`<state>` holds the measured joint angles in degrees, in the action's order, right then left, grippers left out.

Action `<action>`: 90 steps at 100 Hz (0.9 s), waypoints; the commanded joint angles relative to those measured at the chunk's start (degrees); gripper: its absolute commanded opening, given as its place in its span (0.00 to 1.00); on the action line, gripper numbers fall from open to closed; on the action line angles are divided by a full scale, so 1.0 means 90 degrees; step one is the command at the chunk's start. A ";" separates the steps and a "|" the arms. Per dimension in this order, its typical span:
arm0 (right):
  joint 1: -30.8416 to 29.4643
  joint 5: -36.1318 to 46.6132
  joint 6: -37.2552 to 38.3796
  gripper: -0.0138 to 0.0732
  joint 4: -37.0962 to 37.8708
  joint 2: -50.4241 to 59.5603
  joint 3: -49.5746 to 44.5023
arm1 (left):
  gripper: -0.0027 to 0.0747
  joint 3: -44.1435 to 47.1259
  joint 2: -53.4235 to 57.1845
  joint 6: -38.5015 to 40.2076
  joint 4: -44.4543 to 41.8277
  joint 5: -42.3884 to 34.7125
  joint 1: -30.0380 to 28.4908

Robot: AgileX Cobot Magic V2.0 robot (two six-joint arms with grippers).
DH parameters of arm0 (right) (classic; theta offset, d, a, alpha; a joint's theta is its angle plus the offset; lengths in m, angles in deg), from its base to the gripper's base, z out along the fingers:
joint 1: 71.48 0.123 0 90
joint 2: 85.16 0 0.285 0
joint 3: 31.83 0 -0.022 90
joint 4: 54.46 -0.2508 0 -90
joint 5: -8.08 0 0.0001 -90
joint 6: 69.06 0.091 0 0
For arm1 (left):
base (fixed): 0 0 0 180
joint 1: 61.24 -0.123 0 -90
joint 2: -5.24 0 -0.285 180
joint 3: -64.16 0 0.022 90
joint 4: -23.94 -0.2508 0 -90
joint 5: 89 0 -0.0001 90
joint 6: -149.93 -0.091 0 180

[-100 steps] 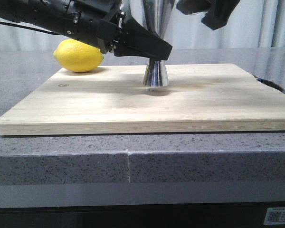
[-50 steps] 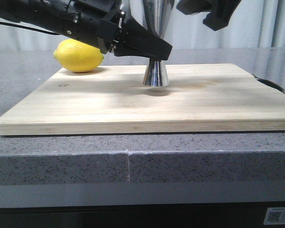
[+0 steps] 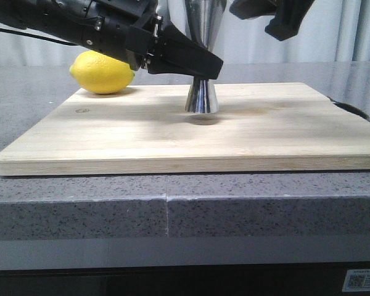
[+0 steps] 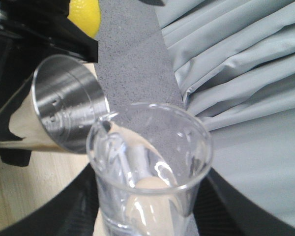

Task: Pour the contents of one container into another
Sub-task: 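Tilt the beaker further so its spout points into the jigger cup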

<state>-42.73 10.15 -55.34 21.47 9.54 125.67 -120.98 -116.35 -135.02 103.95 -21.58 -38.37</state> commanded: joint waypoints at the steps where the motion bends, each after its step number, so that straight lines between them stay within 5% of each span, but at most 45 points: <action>1: -0.0004 0.0120 -0.0011 0.44 0.0039 0.0246 0.0231 | 0.02 -0.0183 0.0317 0.0063 0.0454 0.0587 0.0073; 90: -0.0004 0.0107 -0.0011 0.44 0.0349 0.0246 0.0231 | 0.02 -0.0183 0.0317 0.0077 0.0454 0.0587 0.0073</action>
<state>-42.73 10.15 -55.36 23.71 9.54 125.67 -120.98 -116.35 -135.02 103.63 -21.58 -38.37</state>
